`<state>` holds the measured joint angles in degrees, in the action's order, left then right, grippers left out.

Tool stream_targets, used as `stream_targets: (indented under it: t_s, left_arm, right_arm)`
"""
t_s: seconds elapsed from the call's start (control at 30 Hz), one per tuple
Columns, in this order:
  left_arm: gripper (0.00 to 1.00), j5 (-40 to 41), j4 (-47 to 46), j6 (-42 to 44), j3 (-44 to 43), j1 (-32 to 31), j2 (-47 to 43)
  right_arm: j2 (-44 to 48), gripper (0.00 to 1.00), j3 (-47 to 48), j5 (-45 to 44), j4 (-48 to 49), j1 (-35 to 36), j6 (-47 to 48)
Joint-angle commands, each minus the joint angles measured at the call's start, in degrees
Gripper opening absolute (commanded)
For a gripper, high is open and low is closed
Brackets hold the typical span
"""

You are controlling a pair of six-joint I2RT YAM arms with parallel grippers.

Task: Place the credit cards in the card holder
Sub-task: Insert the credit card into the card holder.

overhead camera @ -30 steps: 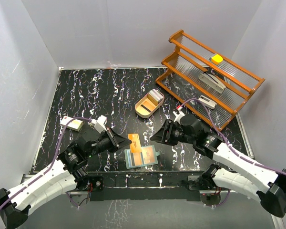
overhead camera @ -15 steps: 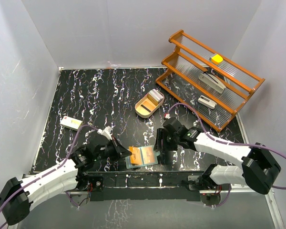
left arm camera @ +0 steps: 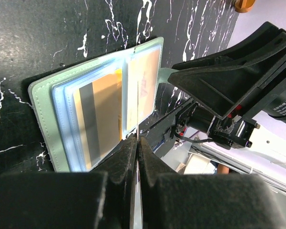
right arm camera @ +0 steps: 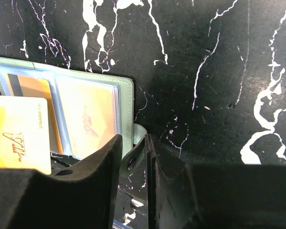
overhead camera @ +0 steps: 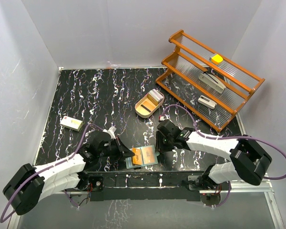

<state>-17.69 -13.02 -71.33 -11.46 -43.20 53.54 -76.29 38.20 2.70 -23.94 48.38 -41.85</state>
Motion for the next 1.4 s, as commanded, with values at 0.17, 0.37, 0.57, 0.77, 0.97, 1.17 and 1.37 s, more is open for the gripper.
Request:
stream_targets:
  t_s: [0.17, 0.37, 0.57, 0.77, 0.97, 1.17, 1.37]
  left_arm:
    - [0.00, -5.4, -4.5, 1.4, 0.5, 2.1, 3.4]
    - [0.00, -8.6, -3.0, 2.5, 0.1, 3.9, 2.3]
    - [0.00, -8.8, 1.8, 4.5, -0.6, 4.9, 0.2]
    - [0.00, -9.5, 1.6, 5.2, 0.1, 5.3, 1.0]
    - [0.00, -8.0, 4.5, 6.7, -0.6, 5.3, 1.3]
    - [0.00, -7.6, 3.2, 6.2, 0.4, 5.3, 2.2]
    - [0.00, -7.0, 3.3, 6.5, 0.2, 5.3, 3.1]
  right_arm:
    - [-1.6, 0.14, -1.0, -1.2, 6.7, 3.3, -2.3]
    - [-2.9, 0.11, -1.5, -3.2, 6.2, 5.1, -3.4]
    - [-2.2, 0.09, -2.0, -4.5, 6.2, 5.6, -3.8]
    - [-2.0, 0.09, -2.4, -4.5, 6.7, 5.7, -3.8]
    - [-1.4, 0.09, -2.7, -4.4, 7.1, 5.8, -4.0]
    - [-1.6, 0.09, -2.9, -4.2, 6.4, 6.1, -4.3]
    - [-1.0, 0.09, -3.4, -4.5, 6.6, 6.4, -4.9]
